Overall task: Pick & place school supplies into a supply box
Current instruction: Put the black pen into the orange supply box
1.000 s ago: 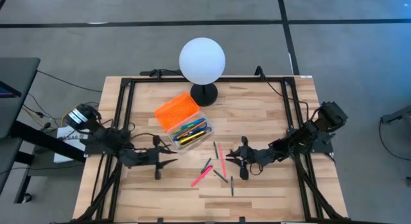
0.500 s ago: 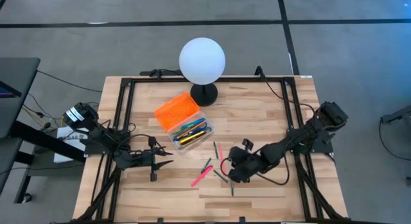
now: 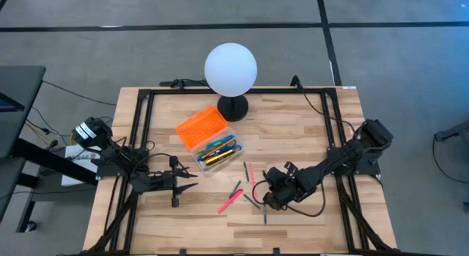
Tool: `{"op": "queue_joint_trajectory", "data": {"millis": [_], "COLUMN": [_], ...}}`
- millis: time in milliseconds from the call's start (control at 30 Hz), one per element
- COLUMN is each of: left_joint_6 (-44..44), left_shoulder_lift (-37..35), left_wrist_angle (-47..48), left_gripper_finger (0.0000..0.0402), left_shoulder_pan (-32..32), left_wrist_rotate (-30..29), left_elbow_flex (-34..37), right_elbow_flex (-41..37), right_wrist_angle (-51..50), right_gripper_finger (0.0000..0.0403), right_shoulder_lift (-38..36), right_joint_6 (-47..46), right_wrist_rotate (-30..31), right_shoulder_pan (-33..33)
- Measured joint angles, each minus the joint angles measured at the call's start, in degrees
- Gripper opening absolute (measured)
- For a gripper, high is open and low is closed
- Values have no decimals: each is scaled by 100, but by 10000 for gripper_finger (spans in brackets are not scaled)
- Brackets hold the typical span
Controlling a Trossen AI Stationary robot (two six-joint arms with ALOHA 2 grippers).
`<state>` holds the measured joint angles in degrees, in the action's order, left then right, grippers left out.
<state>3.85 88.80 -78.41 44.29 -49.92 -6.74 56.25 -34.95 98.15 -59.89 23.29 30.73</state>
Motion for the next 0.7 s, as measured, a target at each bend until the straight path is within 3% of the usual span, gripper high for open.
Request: {"op": "queue_joint_trajectory", "data": {"millis": [400,700], "left_joint_6": [-60,-77], "left_shoulder_lift": [1,1], "left_wrist_angle": [-17,-17], "left_gripper_finger": [118,118], "left_shoulder_pan": [0,0], "left_wrist_rotate": [12,19], "left_elbow_flex": [-2,-4], "right_elbow_flex": [0,5], "right_wrist_angle": [87,80], "right_gripper_finger": [65,65], "right_shoulder_lift": [392,435], "right_joint_6": [74,84], "right_wrist_rotate": [-298,-1211], "right_shoulder_pan": [-96,-453]}}
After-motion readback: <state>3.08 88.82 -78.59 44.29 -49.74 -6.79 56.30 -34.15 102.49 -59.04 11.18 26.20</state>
